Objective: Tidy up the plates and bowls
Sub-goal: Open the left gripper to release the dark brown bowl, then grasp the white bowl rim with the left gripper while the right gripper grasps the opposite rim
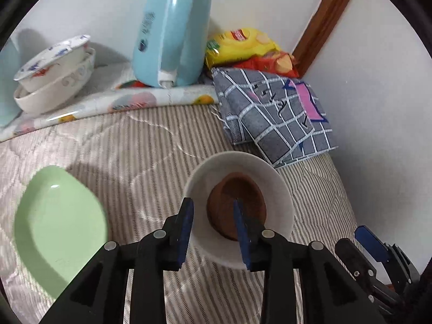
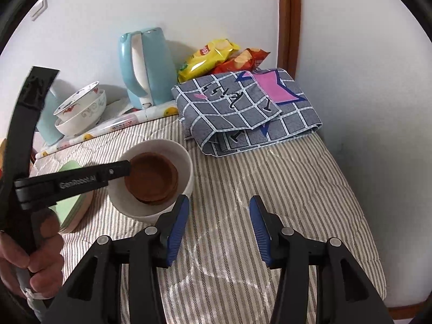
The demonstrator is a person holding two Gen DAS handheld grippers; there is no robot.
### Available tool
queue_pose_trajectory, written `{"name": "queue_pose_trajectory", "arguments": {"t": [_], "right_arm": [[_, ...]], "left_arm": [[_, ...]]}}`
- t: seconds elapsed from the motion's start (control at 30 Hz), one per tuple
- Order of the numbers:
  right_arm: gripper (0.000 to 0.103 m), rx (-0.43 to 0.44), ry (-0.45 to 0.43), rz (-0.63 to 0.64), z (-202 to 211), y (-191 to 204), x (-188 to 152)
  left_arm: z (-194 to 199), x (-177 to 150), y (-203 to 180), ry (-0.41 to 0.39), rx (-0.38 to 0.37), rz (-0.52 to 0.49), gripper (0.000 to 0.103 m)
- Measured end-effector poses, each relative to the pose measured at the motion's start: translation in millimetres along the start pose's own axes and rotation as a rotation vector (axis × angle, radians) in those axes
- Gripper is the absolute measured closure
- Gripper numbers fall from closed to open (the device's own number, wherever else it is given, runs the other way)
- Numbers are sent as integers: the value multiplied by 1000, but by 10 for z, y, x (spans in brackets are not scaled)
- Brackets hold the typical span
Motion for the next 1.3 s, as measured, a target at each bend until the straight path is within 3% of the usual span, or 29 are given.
{"name": "queue_pose_trajectory", "arguments": {"t": [0.23, 0.5, 0.97, 1.3], "right_arm": [[55, 35, -1, 21, 43, 117, 33], [55, 15, 13, 44, -32, 140, 70], [55, 59, 88, 38, -520, 198, 21], [57, 60, 148, 26, -860, 211, -38]], "left_arm": [[218, -48, 283, -4, 64, 55, 74], [327, -189, 395, 0, 81, 89, 74], [62, -169, 324, 6, 62, 95, 74], [-288, -236, 305, 71, 65, 84, 74]]}}
Point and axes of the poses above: each gripper's, at about its wrist camera, not at the fingertips, and z roughly against the way its jaws point, y to its left, x to its top, the point moved 10 cm from there along -z, roughly the way its jaws point, and after that the axes turned 10 degrees about -y, right-handed, at the moved point
